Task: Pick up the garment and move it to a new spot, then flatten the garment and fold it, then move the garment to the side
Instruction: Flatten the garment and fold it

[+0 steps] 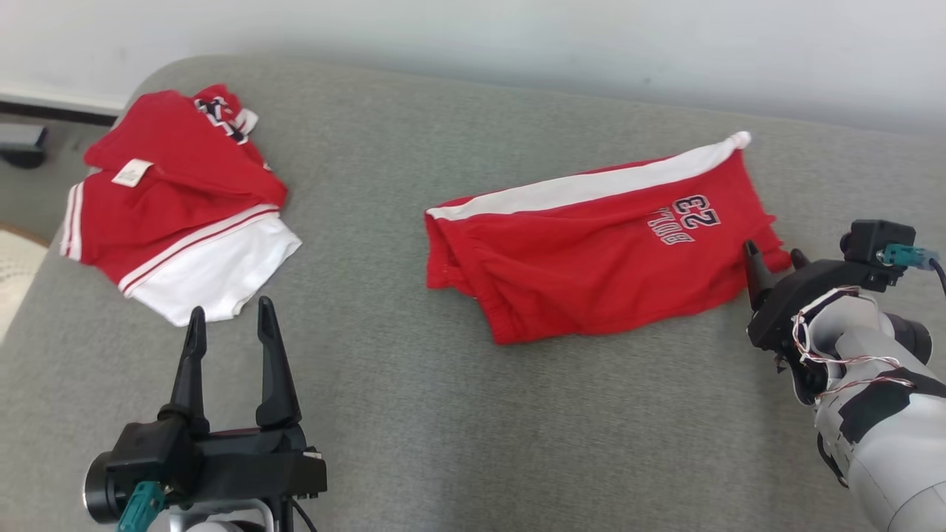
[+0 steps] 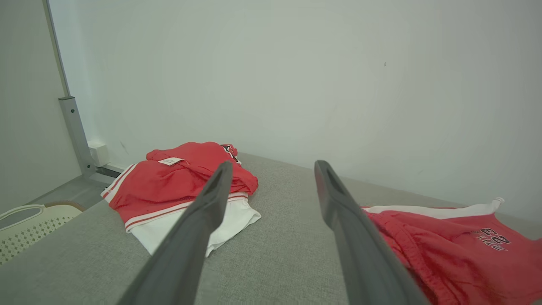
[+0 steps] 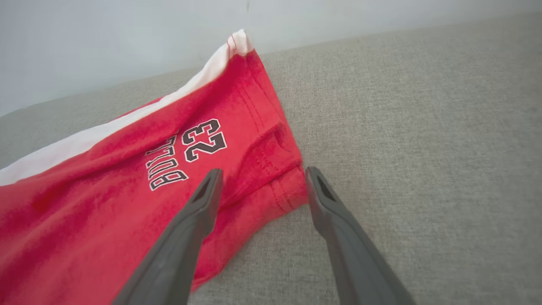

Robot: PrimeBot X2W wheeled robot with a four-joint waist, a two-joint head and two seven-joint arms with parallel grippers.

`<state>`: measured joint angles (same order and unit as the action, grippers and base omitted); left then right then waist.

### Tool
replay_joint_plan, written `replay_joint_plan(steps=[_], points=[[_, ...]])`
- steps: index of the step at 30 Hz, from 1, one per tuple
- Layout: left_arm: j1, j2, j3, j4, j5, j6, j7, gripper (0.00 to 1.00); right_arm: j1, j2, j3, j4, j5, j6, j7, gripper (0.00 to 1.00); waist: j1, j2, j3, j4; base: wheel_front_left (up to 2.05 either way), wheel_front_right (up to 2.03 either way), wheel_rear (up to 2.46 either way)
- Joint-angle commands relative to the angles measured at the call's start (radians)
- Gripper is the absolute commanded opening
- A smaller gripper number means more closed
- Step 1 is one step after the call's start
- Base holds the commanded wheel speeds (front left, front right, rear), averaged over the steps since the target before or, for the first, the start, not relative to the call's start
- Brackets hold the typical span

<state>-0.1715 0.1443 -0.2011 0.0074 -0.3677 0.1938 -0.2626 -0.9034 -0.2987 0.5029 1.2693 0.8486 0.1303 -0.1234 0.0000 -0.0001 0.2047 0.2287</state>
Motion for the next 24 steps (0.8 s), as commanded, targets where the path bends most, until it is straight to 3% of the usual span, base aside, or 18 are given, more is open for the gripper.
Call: replay_joint_plan(steps=[1,7,8,9,10,16,24], points=[[-0.009,-0.002,0.002,0.002,0.008,-0.002,-0.003,1.0,-0.004,-0.001,0.0,0.004,-0.009,0.001,0.001,1.0,0.0,0.0001,0.014,0.025,0.0,0.0,0.0],[-0.013,-0.016,0.013,0.012,0.016,-0.014,-0.003,1.0,0.009,-0.03,0.013,0.021,-0.079,0.001,0.01,1.0,0.0,0.0001,0.031,0.056,0.0,0.0,0.0],[-0.013,-0.018,0.015,0.015,0.018,-0.017,-0.003,1.0,0.021,-0.039,0.009,0.022,-0.088,0.001,0.017,0.49,0.0,0.0001,0.033,0.058,0.0,0.0,0.0],[-0.014,-0.021,0.017,0.016,0.019,-0.017,-0.003,1.0,0.03,-0.042,0.003,0.022,-0.096,0.001,0.024,0.29,0.0,0.0001,0.034,0.059,0.0,0.0,0.0],[-0.015,-0.023,0.019,0.019,0.02,-0.018,-0.003,1.0,0.036,-0.043,-0.004,0.023,-0.106,0.001,0.029,0.0,0.0,0.0001,0.034,0.06,0.0,0.0,0.0],[-0.011,-0.032,0.038,0.036,0.029,-0.026,-0.003,1.0,0.057,-0.046,-0.047,0.024,-0.161,0.001,0.005,0.0,0.0,0.0001,0.018,0.044,0.0,0.0,0.0],[0.041,-0.031,0.059,0.062,0.038,-0.039,-0.003,1.0,0.13,0.045,-0.072,-0.009,-0.131,0.0,-0.089,0.0,0.0,0.0001,-0.072,-0.017,0.0,0.0,0.0]])
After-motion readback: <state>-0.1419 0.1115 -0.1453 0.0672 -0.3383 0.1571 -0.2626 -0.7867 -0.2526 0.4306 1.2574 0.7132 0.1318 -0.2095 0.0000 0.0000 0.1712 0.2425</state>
